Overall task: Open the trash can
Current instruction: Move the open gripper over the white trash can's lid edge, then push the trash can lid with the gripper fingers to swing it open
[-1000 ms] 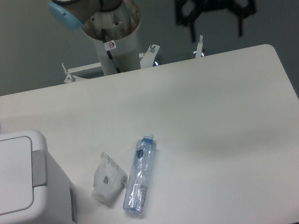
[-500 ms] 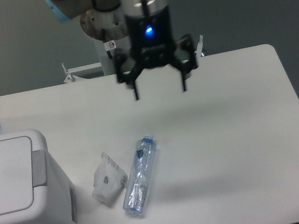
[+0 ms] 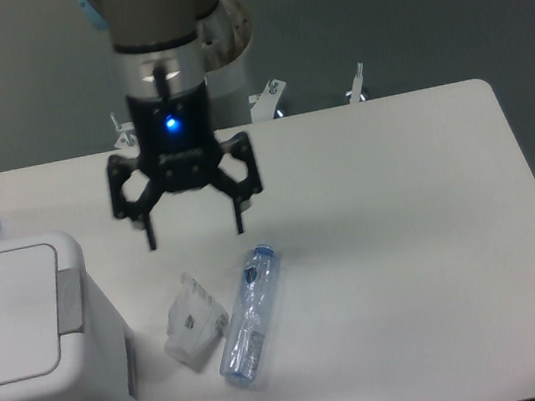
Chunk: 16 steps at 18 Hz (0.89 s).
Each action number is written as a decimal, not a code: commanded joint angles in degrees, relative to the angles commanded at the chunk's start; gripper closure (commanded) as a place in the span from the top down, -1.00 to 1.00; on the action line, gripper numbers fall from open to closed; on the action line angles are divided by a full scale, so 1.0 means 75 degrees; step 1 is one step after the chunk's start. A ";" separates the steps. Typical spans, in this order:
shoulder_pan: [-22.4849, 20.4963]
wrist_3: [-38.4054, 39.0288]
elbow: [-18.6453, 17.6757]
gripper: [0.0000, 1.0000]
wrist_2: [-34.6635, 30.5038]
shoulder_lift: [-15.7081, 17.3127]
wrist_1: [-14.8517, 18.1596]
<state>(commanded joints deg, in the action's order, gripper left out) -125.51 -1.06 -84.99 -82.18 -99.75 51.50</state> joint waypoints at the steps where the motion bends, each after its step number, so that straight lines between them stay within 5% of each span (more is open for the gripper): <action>1: 0.0070 0.0152 0.0000 1.00 0.0000 -0.0047 0.0000; 16: 0.0516 0.1266 0.0012 1.00 0.0012 -0.0446 0.0000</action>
<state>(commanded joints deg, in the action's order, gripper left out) -121.64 8.44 -84.90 -82.09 -103.10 51.50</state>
